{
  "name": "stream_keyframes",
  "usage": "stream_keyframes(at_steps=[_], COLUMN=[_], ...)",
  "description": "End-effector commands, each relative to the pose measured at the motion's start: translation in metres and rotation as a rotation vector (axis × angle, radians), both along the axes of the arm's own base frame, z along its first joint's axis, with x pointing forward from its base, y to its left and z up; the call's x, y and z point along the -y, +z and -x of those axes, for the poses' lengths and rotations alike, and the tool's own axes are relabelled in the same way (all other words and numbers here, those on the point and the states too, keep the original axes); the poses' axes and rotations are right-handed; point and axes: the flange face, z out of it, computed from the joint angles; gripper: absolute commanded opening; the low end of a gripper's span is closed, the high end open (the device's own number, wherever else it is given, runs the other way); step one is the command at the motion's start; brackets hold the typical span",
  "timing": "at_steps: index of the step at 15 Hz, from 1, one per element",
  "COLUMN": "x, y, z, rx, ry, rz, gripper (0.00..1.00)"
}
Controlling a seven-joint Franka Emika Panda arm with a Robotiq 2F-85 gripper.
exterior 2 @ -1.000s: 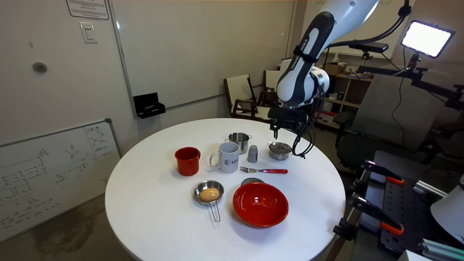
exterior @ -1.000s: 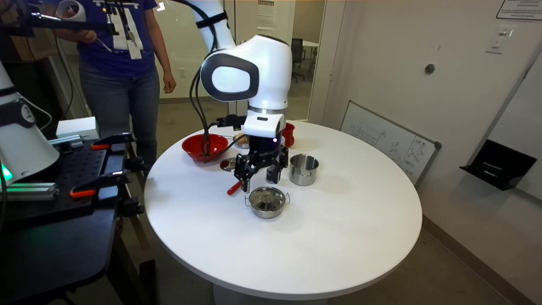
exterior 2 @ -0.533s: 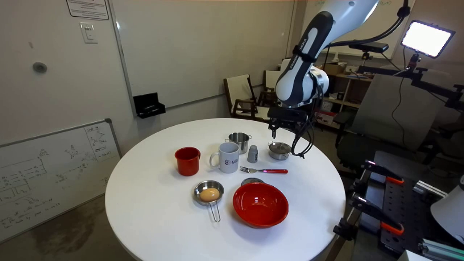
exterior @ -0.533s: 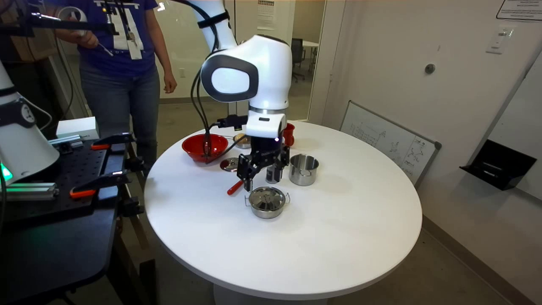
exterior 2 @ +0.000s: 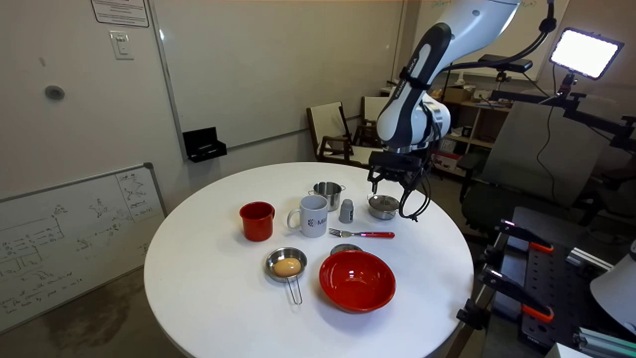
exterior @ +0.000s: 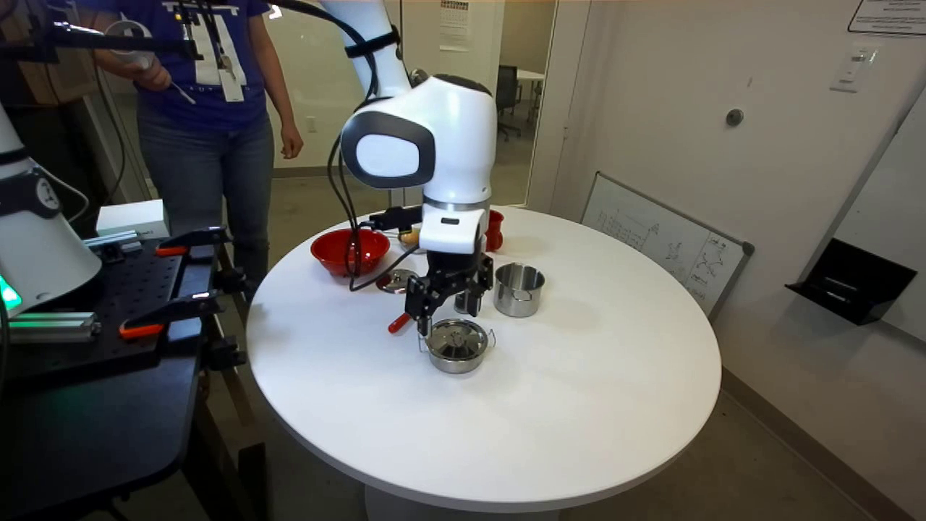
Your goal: Open the small silver pot
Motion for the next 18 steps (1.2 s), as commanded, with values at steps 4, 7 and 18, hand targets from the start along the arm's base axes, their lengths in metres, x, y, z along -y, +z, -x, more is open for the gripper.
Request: stream_keyframes(at_steps=[4, 7, 18], x=[0.01, 0.011, 0.013], y=[-0.015, -0.019, -0.023], z=[-0.006, -0.008, -0.014], rx=[0.011, 0.008, 0.013], ry=[0.029, 0.036, 0.018], rz=[-0.008, -0.01, -0.01], gripper=[1.0, 0.96, 0.26])
